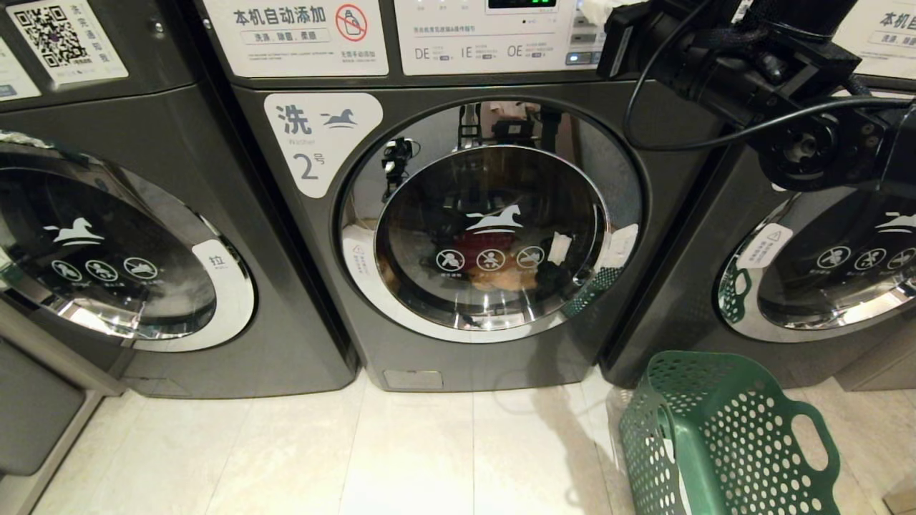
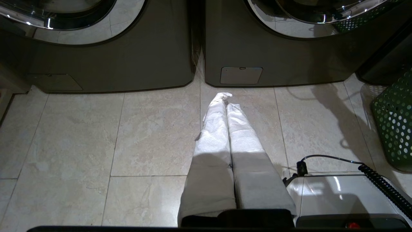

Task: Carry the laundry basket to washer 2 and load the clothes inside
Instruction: Press the washing machine switch

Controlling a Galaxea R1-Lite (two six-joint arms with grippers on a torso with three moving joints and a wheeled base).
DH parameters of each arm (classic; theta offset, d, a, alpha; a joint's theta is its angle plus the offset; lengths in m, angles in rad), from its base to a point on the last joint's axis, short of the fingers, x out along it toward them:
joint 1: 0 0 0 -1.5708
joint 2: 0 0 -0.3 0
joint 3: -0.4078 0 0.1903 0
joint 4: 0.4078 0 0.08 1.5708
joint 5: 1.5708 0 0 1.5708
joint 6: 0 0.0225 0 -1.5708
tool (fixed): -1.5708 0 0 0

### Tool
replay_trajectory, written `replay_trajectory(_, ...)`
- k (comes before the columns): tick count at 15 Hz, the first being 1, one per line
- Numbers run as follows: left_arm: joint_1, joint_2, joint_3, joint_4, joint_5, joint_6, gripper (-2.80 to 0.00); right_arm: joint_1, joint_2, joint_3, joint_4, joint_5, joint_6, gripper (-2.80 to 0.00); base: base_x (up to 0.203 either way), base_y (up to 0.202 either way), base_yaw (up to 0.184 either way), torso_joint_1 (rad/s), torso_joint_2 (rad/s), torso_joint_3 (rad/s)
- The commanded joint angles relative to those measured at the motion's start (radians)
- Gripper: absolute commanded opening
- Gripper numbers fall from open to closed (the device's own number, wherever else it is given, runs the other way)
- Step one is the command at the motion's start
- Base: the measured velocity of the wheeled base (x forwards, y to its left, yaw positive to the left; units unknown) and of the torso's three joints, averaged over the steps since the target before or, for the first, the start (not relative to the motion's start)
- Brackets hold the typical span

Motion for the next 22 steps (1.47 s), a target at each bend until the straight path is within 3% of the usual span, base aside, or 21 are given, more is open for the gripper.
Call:
replay_trajectory(1,0.0,0.002,0.0,0.0,0.0,0.0,-2.8,0.001,-0.005,0.001,-0.003,0.001,0.001,-2.8,0.0,0.0,0.0,0.0,0.0,0.0)
replay_trajectory(7,0.0,0.002,0.0,0.0,0.0,0.0,-2.8,0.047,-0.166,0.149,0.05,0.007,0.03,-2.8,0.0,0.0,0.0,0.0,0.0,0.0)
replay_trajectory(15,0.0,0.002,0.0,0.0,0.0,0.0,-2.8,0.06,-0.201,0.342,0.042,0.011,0.035,-2.8,0.0,0.0,0.0,0.0,0.0,0.0)
replay_trajectory(22,0.0,0.002,0.0,0.001,0.0,0.0,-2.8,0.048,-0.152,0.33,0.001,0.009,0.032,-2.8,0.0,0.0,0.0,0.0,0.0,0.0)
